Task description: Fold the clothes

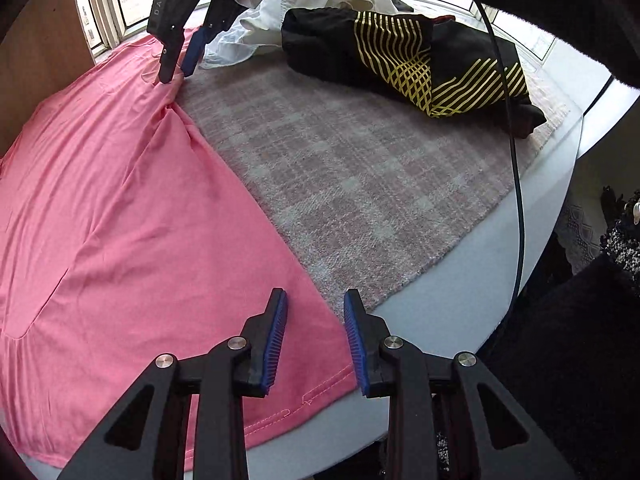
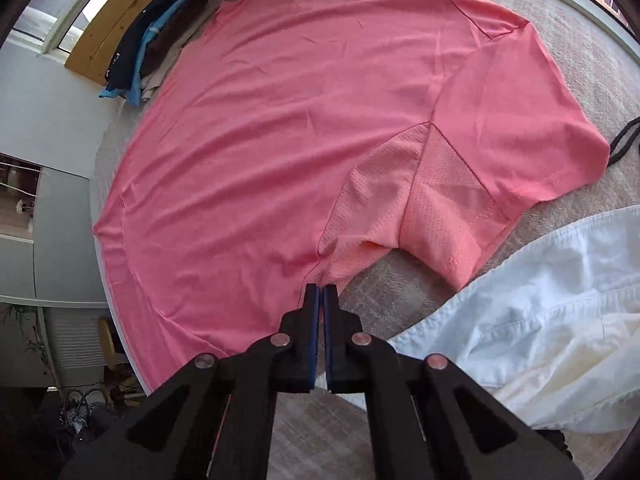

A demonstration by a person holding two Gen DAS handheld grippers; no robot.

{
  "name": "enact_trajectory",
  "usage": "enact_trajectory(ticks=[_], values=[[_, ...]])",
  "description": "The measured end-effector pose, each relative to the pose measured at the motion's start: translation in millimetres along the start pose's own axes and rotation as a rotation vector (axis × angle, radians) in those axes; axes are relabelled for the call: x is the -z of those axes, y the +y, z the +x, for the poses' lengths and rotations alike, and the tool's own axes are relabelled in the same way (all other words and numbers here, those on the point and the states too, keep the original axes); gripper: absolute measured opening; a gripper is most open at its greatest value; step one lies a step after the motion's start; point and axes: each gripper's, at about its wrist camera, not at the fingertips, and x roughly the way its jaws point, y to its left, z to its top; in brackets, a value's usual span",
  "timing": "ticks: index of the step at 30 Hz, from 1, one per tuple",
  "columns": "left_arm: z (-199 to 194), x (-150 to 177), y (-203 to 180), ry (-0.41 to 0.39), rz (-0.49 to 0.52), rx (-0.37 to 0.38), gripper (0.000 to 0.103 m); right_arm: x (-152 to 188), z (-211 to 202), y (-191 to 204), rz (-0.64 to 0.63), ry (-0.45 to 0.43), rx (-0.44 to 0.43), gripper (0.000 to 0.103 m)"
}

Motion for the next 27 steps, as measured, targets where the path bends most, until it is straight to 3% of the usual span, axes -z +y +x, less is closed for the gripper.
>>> enact_trajectory(ticks=[1,4,7,9,11,12,18,19,20,27], values=[[0,1,1,0.006,0.000,0.018,0.000,-2,-9,1,-0.001,-0.024,-0.014,0.002],[-6,4,2,0.001,0.002,0.043,0.000,-9,-30,6,-0.005,-0.072,-0.023,0.002],[-18,5,5,-0.017,-0.007,0.059,0.000,-10,-30,9,-0.026,-0.050,0.038,0.003],[-21,5,9,-0.016,-0.014,0.059,0.000,-3,-24,1,0.017,0.008,0.024,0.010],[-21,4,10,-0.012,-0.006,0.036,0.000,4,-12,-8,0.083,0.058,0.019,0.032],[-20,2,10,-0.009,-0.001,0.039,0.000,7,-7,-12,0.085,0.063,0.031,0.032],[-14,-2,4,0.010,0.028,0.031,0.000,8,21,-10,0.071,0.060,-0.029,0.029],[-13,-2,4,0.015,0.032,0.032,0.000,8,24,-7,0.053,0.067,-0.029,0.013],[-13,-2,4,0.018,0.035,0.033,0.000,8,25,-4,0.039,0.068,-0.031,0.003],[-28,-2,6,0.032,0.077,0.059,0.000,-7,-24,4,0.016,-0.025,-0.057,0.003]])
